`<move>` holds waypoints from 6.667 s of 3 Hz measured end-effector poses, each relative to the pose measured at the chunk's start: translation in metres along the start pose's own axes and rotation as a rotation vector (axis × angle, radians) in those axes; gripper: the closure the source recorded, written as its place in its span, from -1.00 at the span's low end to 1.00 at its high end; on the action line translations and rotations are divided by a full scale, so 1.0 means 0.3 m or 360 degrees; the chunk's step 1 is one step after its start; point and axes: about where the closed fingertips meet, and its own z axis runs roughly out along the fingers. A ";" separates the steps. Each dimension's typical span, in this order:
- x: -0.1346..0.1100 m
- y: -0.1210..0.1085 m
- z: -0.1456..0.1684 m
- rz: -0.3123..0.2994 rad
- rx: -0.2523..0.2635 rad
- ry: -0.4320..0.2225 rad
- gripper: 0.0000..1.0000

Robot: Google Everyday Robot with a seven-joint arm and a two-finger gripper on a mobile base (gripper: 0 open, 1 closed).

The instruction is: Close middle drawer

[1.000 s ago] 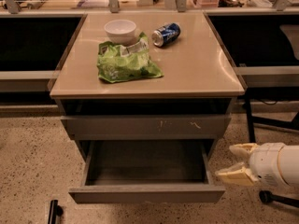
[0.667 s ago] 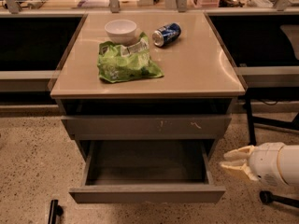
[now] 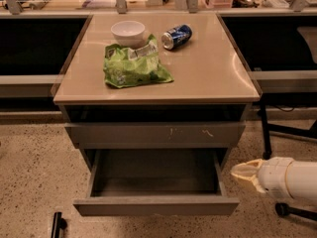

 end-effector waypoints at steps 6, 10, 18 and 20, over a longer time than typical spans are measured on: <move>0.427 0.154 0.560 0.0542 -0.0328 -0.0240 1.00; 0.457 0.083 0.793 0.0360 -0.0428 -0.0219 1.00; 0.376 -0.284 0.946 0.0143 0.0172 -0.0149 1.00; 0.585 -0.017 0.743 0.0519 -0.0167 -0.0043 1.00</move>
Offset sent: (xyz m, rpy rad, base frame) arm 0.0654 0.0520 -0.2124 0.3504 0.1690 0.0653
